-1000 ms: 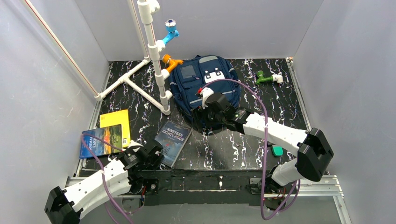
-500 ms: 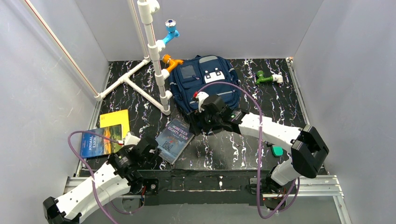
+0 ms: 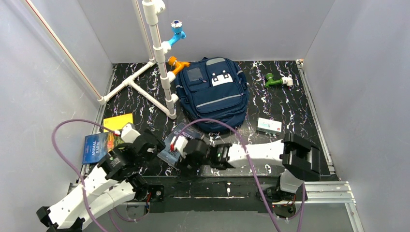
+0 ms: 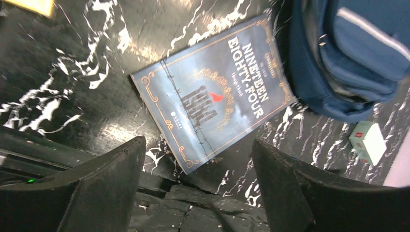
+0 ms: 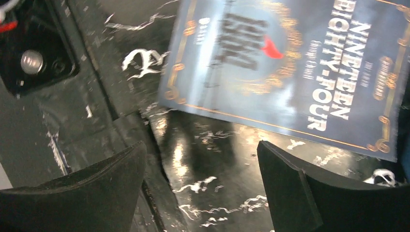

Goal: Pack the student bag
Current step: Pick up the book from the center of the board.

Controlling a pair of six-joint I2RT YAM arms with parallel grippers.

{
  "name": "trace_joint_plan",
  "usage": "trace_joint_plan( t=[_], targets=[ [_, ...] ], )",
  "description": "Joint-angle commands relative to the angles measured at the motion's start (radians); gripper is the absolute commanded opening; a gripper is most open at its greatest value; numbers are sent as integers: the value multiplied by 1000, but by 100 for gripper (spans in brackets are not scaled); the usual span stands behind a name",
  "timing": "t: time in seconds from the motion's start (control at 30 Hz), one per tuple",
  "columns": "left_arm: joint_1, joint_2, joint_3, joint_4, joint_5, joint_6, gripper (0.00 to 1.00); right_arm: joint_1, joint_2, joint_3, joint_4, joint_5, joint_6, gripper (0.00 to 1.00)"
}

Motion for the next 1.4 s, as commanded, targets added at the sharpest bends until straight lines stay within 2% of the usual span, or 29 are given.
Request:
trace_joint_plan(
  t=[0.0,0.17,0.37,0.87,1.07,1.13,1.17,1.2,1.23,1.27,1.3,1.33,1.37],
  targets=[
    [5,-27,173,-242,-173,112,81,118,43,-55,237,126,-197,92],
    [5,-84,308,-336,-203,119,81,141,127,-33,358,107,-249,92],
    [5,-150,339,-357,-215,106,81,144,211,-25,473,155,-261,91],
    [5,-118,285,-328,-141,118,80,129,221,-11,483,190,-309,86],
    [5,-111,277,-326,-127,119,80,97,264,-6,476,205,-317,73],
    [6,-99,275,-334,-126,103,81,98,283,-11,471,193,-331,73],
    [5,-90,275,-343,-127,89,81,98,290,-20,472,189,-333,77],
    [5,-78,276,-353,-128,77,82,98,294,-34,480,182,-337,80],
    [5,-64,279,-364,-129,63,92,99,297,-47,485,177,-344,81],
    [5,-45,282,-374,-131,54,97,98,304,-52,478,180,-347,82],
    [5,-31,284,-383,-133,44,98,98,311,-52,467,194,-352,81],
    [5,-17,287,-392,-133,35,98,98,320,-52,457,215,-354,77],
    [5,-5,290,-396,-132,31,98,98,327,-53,447,227,-357,65]
  ],
)
